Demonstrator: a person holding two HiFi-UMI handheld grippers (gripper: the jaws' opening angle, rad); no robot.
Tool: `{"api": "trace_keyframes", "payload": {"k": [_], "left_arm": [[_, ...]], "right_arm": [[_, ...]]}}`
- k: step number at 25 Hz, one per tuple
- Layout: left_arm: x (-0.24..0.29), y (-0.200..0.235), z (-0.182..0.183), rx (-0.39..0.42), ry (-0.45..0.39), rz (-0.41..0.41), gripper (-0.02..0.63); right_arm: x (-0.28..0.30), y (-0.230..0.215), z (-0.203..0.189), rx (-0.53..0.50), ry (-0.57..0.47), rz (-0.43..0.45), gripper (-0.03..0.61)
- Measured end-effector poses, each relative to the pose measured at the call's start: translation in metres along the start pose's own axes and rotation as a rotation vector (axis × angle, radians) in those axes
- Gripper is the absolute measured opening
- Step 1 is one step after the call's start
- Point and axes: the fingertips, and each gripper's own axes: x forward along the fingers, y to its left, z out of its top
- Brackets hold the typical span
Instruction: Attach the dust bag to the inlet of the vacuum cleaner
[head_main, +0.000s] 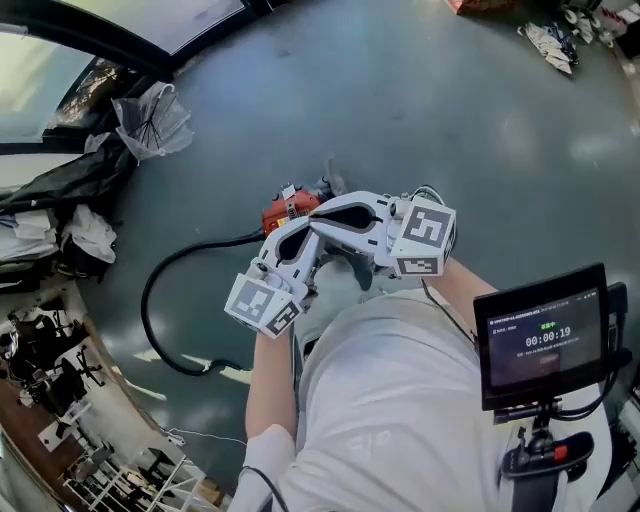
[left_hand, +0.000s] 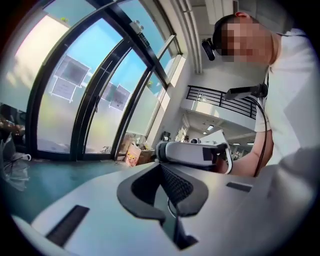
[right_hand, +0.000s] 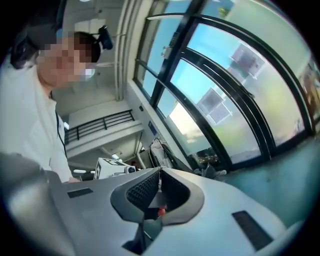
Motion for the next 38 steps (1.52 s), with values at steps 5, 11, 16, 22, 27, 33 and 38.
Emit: {"api": "trace_keyframes", "payload": {"k": [5,11,16,22,27,33,38], "left_arm": [[-0.005,-0.002,0.001,-0.068,-0.086,0.002,0.005],[-0.092,0.003,0.049,-0.129,-0.204,-0.062,0.005],[-0.163,0.014,0.045,-0.083,-0.197,-0.088,0.005],[-0.222,0.010,0.038,-0.095,-0.207,-0.117,0.005],[-0.218,-0.020,0.064,-0.087,-0.220,-0.131,0.005],[-0.198,-0.073,0.083,-0.027,-0.262,-0.132,0.005],[-0.196,-0.085,0.088,0.002,-0.255,-0.135,0.005]], "right_arm": [[0.002,0.009,0.000,-0.051,0.006,0.029,0.009],[-0.001,0.043,0.019,0.015,-0.140,-0.223,0.009],[-0.009,0.069,0.002,-0.067,-0.194,-0.492,0.009],[0.024,0.125,0.000,-0.128,-0.221,-0.568,0.009],[0.019,0.157,0.027,-0.195,-0.204,-0.593,0.008],[-0.017,0.174,0.034,-0.218,-0.235,-0.561,0.008],[-0.023,0.176,0.031,-0.209,-0.237,-0.566,0.008]]}}
